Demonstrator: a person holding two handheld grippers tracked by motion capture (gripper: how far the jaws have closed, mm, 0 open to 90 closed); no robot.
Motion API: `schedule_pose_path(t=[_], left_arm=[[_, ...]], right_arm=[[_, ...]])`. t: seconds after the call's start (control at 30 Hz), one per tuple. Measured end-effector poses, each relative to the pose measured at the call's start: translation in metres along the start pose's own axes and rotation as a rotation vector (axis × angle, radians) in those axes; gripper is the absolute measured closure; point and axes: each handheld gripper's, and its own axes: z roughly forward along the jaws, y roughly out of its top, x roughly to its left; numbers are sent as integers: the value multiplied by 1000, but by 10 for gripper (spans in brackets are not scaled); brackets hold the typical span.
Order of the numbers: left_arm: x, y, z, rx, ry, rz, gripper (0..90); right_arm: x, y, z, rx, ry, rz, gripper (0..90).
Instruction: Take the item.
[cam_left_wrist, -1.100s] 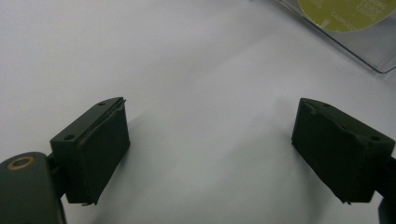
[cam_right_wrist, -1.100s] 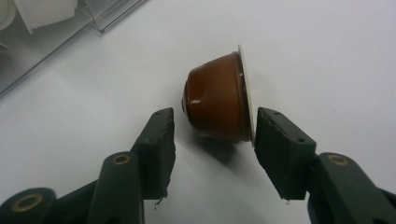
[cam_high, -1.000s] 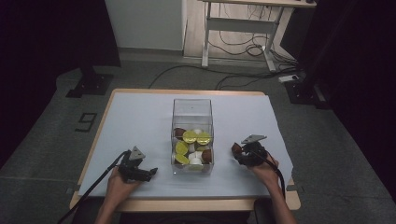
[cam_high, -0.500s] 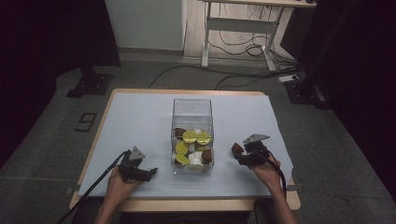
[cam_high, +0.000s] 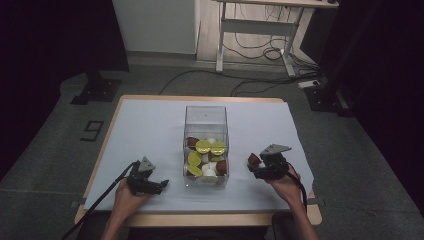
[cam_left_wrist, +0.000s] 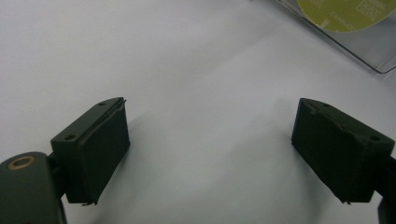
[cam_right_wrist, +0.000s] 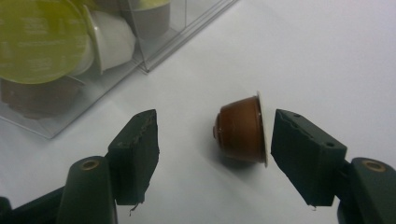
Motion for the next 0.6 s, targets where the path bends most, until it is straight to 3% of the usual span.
schedule_pose_path(t=[0.4, 0.6], left_arm=[[-5, -1, -6, -1, 10, 19, 135], [-6, 2, -19, -52, -13, 7, 137]], right_arm=[[11, 0, -11, -24, 20, -27, 315], [20, 0, -15, -39, 40, -51, 318]])
